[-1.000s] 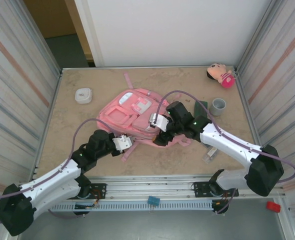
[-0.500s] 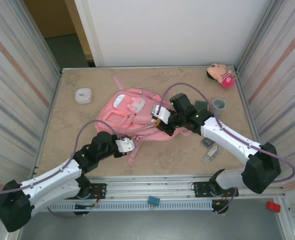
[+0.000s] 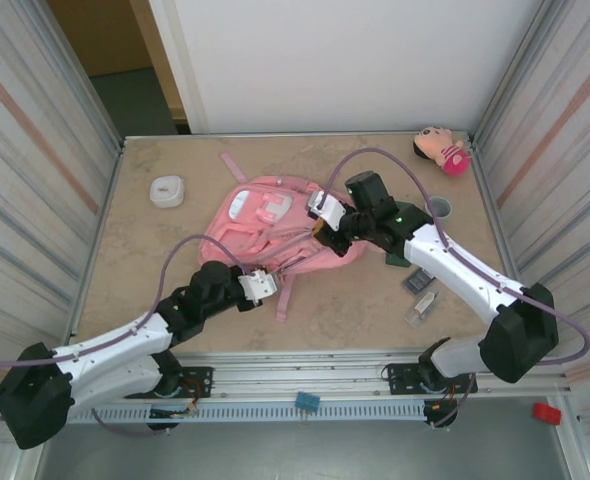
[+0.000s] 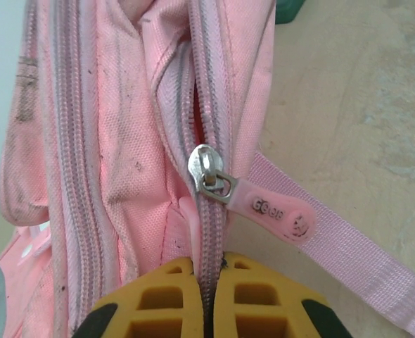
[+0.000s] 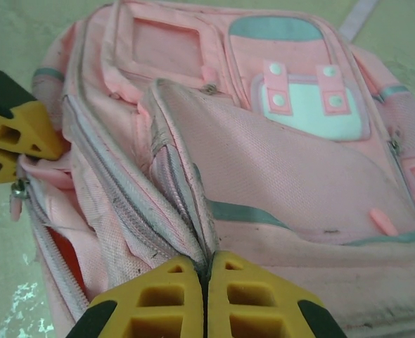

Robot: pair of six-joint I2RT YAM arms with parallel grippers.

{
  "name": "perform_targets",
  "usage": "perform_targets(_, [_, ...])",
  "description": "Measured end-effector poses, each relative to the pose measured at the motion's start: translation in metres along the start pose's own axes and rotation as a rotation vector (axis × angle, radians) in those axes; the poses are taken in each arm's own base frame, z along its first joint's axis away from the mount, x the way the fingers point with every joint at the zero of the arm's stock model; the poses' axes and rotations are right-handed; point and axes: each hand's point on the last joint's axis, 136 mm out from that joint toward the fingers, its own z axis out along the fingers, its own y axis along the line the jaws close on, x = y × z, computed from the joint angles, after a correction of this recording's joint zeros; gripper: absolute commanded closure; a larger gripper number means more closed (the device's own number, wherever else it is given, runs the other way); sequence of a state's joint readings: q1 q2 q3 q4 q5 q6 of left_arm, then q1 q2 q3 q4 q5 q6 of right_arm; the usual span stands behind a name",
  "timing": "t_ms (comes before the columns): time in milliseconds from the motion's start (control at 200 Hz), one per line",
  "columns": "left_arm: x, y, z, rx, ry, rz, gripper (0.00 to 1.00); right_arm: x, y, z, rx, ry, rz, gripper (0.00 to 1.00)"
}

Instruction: Pack the student bag

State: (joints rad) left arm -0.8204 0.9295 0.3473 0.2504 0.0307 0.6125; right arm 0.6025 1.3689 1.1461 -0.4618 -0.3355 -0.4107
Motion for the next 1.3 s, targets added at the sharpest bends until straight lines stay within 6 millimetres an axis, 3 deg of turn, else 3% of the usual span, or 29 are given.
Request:
perform_targets(85, [-0.003,0.003,0.001,-0.019,-0.015,-0.027,1.0,-0.002,-0.004,-0.003,0.019,-0.012,0.059,0.47])
perform_targets(145, [-0.003,0.002,0.003,-0.018,-0.017,-0.047,1.0,-0.005,-0.008,-0.009,0.044,-0.029,0.109,0.37])
perform_targets(331, [-0.002,-0.01,0.008,0.025,-0.012,-0.106,1.0,-0.03,-0.005,-0.06,0.086,-0.165,0.364,0.35])
perform_targets(411, [-0.001,-0.013,0.009,0.037,-0.01,-0.137,1.0,-0.037,0.009,-0.084,0.051,-0.244,0.483,0.37])
perform_targets(471, [-0.003,-0.013,0.009,0.042,-0.01,-0.161,1.0,-0.034,0.027,-0.09,0.002,-0.275,0.56,0.38])
perform_targets(536, [-0.007,-0.011,0.009,0.046,-0.01,-0.19,1.0,-0.024,0.056,-0.083,-0.07,-0.266,0.63,0.38])
perform_targets(626, [-0.014,-0.006,0.01,0.047,-0.013,-0.239,1.0,0.001,0.097,-0.059,-0.16,-0.181,0.738,0.39])
perform_targets(737, [-0.02,-0.003,0.011,0.051,-0.015,-0.297,1.0,0.029,0.117,-0.031,-0.175,-0.101,0.873,0.39])
perform_targets(842, [-0.022,-0.003,0.014,0.064,-0.001,-0.359,1.0,0.04,0.118,-0.012,-0.145,-0.074,0.978,0.39])
perform_targets(1092, [-0.027,-0.01,0.023,0.12,0.017,-0.472,1.0,0.034,0.104,0.025,-0.09,-0.109,1.077,0.43])
perform_targets(1303, [-0.024,-0.013,0.023,0.137,0.031,-0.507,1.0,0.041,0.091,0.041,-0.007,-0.107,1.126,0.57])
